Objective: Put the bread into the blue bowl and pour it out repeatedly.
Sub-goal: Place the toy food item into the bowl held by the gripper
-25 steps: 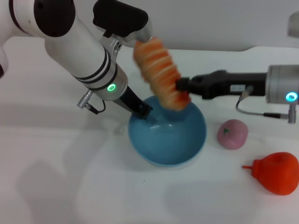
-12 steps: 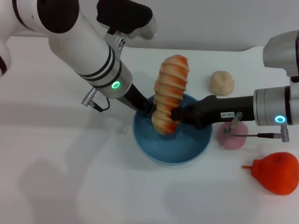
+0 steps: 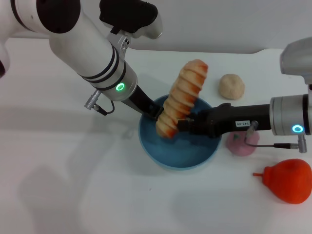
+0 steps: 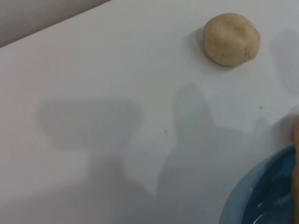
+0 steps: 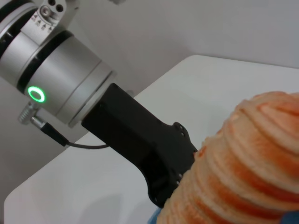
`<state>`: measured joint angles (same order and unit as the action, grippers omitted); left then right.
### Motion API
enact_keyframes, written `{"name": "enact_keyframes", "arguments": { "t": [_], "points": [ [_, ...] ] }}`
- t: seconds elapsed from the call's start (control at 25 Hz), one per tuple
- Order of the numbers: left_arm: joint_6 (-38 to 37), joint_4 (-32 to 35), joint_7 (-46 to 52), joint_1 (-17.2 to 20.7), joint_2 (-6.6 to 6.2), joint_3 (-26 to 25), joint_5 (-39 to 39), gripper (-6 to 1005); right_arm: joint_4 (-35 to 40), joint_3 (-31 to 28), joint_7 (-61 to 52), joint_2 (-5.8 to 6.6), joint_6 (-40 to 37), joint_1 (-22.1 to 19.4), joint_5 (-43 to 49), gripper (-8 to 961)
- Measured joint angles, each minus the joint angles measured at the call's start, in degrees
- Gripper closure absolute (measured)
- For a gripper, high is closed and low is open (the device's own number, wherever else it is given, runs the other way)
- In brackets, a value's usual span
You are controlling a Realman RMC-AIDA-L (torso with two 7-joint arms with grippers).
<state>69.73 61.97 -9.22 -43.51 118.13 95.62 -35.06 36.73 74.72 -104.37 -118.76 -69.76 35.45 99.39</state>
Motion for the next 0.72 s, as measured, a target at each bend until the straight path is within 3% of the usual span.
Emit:
{"name": "enact_keyframes", "arguments": {
  "t": [0.28,0.52,0.72],
  "points": [
    [-0.13,0.00,0.00,-0.23,-0.10,0.00,0.36,999,0.17,-2.25,-0.31,0.10,-1.72,-1.51,0.02,551],
    [-0.46,-1.27,-0.11,-0.39,-0.20,-0.76,0.80,999,0.27,-4.55,-0.34,0.21,-3.21,-3.02,0.02,551],
    [-1.39,-2.20,-0.59,-0.60,-0.20,-1.34,0.89,999,1.49,-10.53,-0.25,0.13,-6.60,-5.08,-0.10,551]
  ]
}}
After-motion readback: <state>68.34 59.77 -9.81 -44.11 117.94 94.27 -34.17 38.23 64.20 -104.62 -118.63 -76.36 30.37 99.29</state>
